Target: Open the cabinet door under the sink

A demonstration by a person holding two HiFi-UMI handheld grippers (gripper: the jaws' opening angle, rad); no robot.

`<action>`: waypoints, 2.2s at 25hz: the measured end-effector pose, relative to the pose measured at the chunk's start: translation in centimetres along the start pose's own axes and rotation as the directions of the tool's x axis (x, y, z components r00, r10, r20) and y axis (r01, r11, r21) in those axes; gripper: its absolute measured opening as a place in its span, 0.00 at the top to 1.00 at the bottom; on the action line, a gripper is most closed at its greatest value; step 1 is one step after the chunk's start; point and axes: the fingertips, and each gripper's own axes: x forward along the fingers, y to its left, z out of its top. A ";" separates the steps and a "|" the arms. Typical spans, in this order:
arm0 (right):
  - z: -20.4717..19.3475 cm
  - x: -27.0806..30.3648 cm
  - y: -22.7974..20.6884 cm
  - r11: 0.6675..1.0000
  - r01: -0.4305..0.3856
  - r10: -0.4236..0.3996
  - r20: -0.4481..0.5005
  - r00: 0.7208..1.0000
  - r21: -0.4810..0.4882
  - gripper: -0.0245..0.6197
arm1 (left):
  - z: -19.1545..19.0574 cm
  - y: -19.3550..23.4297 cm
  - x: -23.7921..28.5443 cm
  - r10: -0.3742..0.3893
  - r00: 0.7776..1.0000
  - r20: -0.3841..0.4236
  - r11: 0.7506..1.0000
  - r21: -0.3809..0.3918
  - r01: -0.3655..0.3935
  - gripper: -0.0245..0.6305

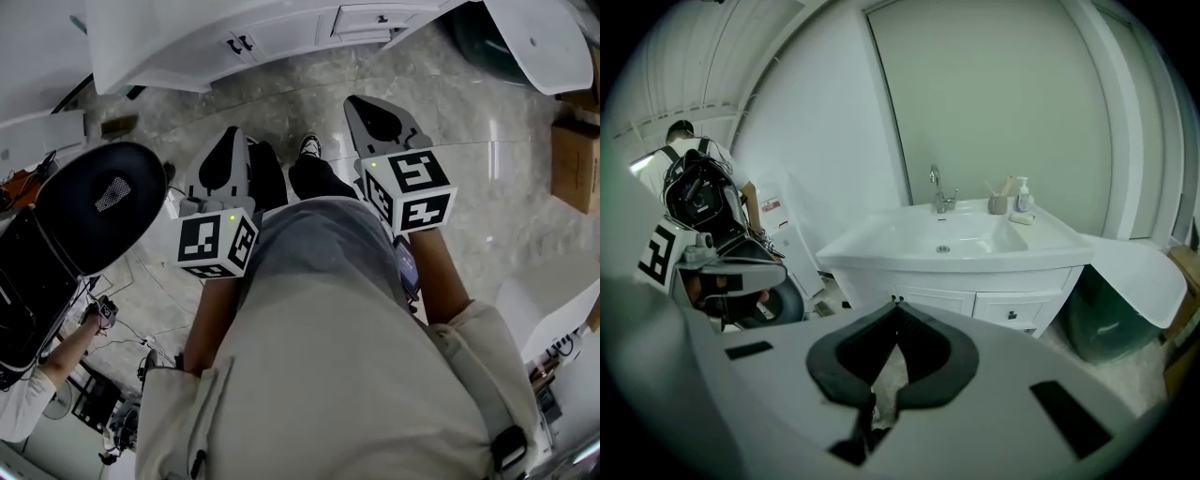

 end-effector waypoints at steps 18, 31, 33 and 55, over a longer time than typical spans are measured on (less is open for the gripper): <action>-2.1 3.5 1.1 0.998 -0.060 0.058 -0.066 0.996 -0.019 0.94 | -3.1 2.0 0.7 0.023 0.998 -0.052 0.999 -0.026 -0.025 0.96; -3.6 9.8 1.8 0.995 -0.100 0.098 -0.116 0.988 -0.008 0.94 | -5.9 5.5 2.5 0.059 0.991 -0.116 0.996 -0.066 -0.067 0.96; -3.9 10.6 1.9 0.995 -0.103 0.102 -0.122 0.987 -0.003 0.94 | -6.0 5.7 2.7 0.056 0.991 -0.120 0.996 -0.067 -0.065 0.96; -6.2 20.0 4.1 0.996 -0.083 0.084 -0.083 0.993 0.023 0.94 | -8.2 11.2 4.0 0.076 0.986 -0.145 0.989 -0.113 -0.093 0.96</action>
